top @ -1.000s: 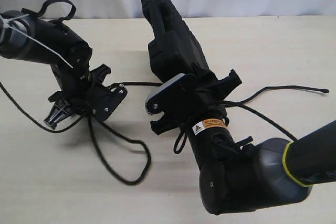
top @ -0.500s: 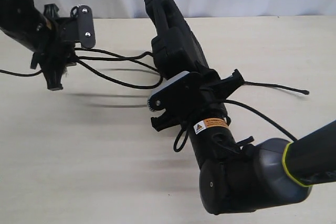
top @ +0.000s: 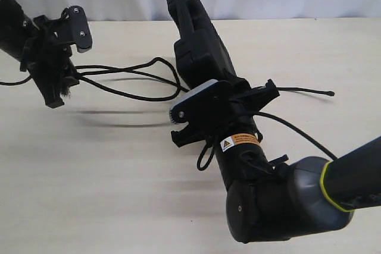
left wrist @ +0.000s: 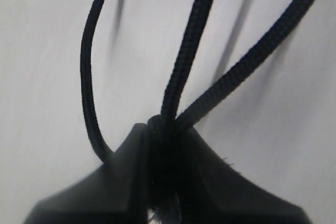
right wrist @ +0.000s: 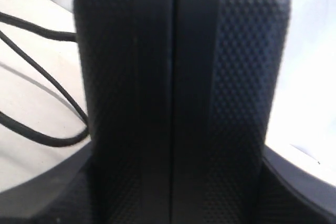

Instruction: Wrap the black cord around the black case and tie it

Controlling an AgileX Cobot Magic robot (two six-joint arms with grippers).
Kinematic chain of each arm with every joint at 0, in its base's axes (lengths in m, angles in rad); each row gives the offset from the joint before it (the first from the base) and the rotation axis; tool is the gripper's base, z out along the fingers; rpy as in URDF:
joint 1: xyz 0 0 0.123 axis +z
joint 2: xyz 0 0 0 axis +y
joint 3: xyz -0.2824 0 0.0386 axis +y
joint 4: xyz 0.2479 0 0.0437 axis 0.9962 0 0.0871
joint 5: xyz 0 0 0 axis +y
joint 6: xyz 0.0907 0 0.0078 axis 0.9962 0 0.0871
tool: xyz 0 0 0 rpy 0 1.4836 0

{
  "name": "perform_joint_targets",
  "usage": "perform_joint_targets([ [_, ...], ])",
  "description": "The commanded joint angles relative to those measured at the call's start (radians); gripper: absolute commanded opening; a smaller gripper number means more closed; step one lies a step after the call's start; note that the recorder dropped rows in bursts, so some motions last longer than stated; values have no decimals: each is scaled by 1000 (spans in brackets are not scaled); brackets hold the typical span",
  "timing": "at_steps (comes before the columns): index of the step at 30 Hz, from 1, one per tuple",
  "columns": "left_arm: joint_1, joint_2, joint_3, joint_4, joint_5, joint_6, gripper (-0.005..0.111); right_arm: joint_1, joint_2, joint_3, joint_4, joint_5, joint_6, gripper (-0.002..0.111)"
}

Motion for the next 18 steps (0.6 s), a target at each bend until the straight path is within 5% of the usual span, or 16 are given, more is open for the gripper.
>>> perform_joint_targets([
  [1, 0, -5, 0, -222, 33, 164, 0, -6, -12, -2, -9, -54, 22, 4],
  [7, 15, -5, 0, -446, 96, 321, 0, -6, -12, -2, -9, -54, 22, 4],
  [18, 184, 3, 0, -786, 229, 398, 0, -6, -12, -2, -29, -54, 31, 4],
])
